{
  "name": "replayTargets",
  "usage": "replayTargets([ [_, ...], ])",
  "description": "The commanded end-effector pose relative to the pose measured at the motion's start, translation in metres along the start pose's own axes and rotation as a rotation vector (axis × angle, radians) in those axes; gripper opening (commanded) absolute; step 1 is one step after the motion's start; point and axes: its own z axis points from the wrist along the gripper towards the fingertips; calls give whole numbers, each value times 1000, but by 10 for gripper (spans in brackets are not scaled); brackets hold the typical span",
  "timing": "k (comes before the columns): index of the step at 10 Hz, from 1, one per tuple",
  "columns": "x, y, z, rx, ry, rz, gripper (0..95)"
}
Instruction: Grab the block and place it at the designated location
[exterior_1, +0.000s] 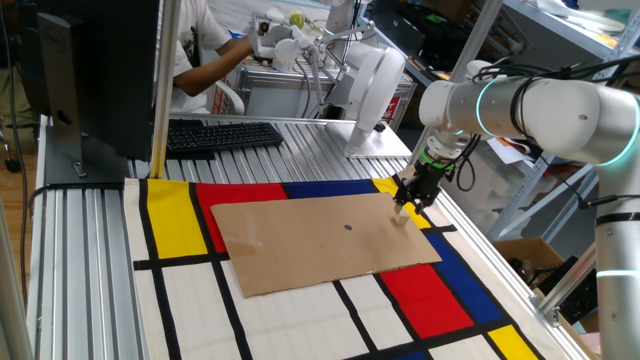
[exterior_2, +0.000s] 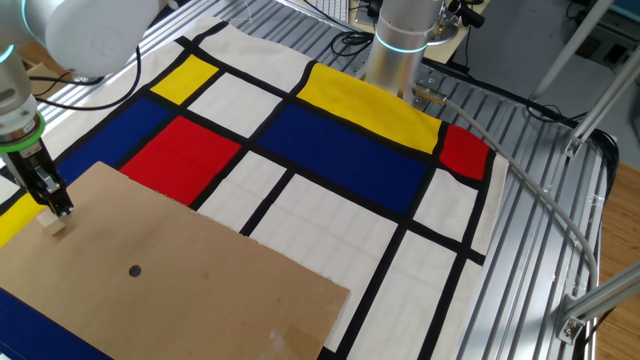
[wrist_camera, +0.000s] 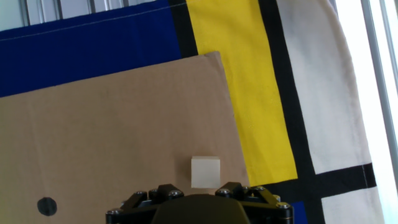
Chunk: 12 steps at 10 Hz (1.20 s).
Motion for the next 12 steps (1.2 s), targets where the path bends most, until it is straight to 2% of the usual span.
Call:
replayTargets([
  [1, 0, 0, 1, 2, 1, 0, 570],
  [12, 0, 1, 14, 10, 5, -10, 570],
])
